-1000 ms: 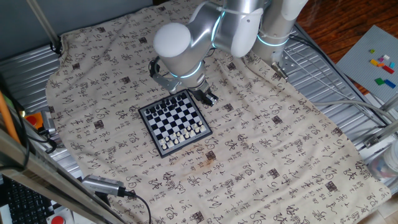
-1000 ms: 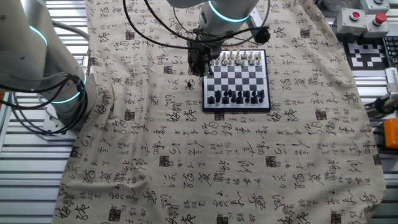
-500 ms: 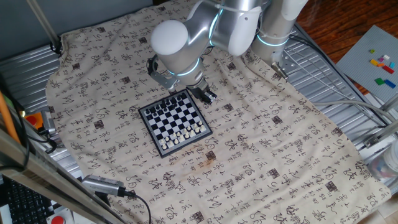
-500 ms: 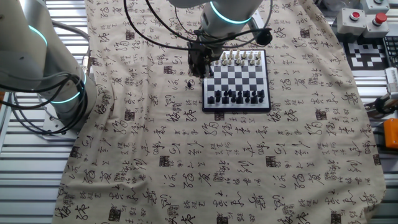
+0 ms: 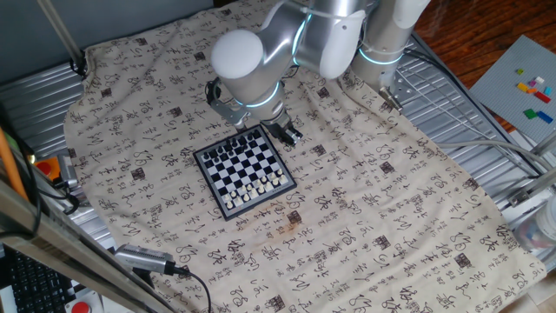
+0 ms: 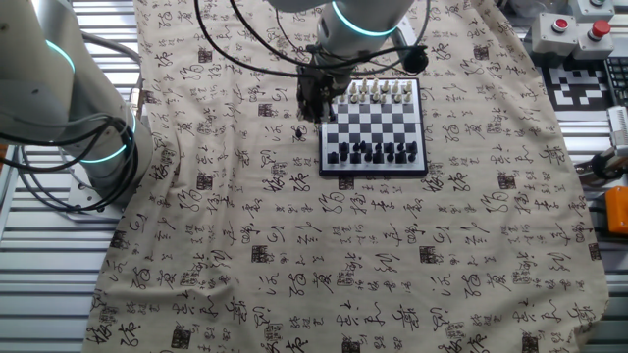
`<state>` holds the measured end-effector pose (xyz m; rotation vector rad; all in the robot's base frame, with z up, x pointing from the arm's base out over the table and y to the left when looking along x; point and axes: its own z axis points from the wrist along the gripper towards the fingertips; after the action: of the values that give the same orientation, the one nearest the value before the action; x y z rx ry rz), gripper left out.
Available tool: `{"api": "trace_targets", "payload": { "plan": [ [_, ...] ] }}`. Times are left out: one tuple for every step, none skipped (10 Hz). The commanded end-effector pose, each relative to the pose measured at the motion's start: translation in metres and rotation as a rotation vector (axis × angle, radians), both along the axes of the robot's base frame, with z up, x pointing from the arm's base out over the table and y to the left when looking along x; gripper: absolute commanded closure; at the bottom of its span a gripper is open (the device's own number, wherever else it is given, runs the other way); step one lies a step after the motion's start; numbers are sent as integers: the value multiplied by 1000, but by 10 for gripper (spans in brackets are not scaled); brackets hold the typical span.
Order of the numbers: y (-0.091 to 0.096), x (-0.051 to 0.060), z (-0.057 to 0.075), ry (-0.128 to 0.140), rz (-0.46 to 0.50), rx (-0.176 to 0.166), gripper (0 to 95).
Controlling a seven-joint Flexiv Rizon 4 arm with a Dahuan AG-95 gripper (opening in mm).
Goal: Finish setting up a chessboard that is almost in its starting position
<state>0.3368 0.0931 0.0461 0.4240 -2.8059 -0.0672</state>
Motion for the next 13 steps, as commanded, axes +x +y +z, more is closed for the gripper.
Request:
{"api": "trace_targets", "payload": {
  "plan": [
    [0,1,-1,-11,-3,0,950],
    [-3,1,-1,-10,0,4,950],
    [-6,2,0,-8,7,7,950],
    [-6,2,-1,-9,12,7,950],
    [-7,2,-2,-9,13,8,950],
    [-9,3,-2,-9,16,8,950],
    [-11,3,-1,-10,17,9,950],
    [-14,4,1,-10,18,10,950],
    [-17,5,2,-11,18,12,950],
    [-18,5,3,-11,19,13,950],
    [-18,5,3,-11,20,14,950],
    [-18,5,3,-11,26,15,950],
    [-18,5,3,-14,31,16,950]
  ]
}}
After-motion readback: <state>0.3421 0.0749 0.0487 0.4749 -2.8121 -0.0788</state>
